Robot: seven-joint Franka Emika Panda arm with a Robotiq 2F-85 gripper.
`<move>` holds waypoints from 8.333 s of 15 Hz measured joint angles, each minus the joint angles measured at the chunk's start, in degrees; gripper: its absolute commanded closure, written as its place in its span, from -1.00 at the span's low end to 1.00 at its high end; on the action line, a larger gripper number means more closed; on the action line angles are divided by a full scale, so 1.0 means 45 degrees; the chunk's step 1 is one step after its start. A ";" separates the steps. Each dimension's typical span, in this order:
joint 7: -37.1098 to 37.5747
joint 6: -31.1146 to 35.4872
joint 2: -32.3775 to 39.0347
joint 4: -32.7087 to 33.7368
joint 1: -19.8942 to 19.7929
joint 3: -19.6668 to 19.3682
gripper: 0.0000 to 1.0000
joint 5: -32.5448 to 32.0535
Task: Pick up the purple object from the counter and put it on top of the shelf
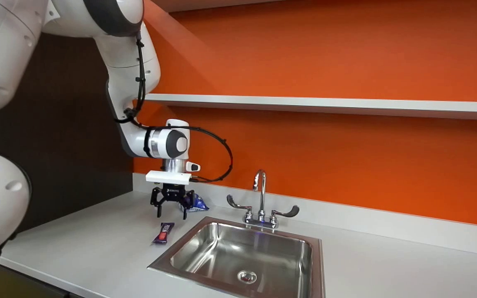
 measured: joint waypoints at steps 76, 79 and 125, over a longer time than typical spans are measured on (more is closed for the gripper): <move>-0.0109 -0.0376 -0.3631 -0.3552 -0.0075 0.0703 0.87 0.0390; 0.0318 -0.0482 -0.5717 -0.4363 0.0148 0.0710 0.87 0.0783; 0.7055 -0.5928 -0.2183 1.0926 0.0731 0.0634 0.87 -0.2657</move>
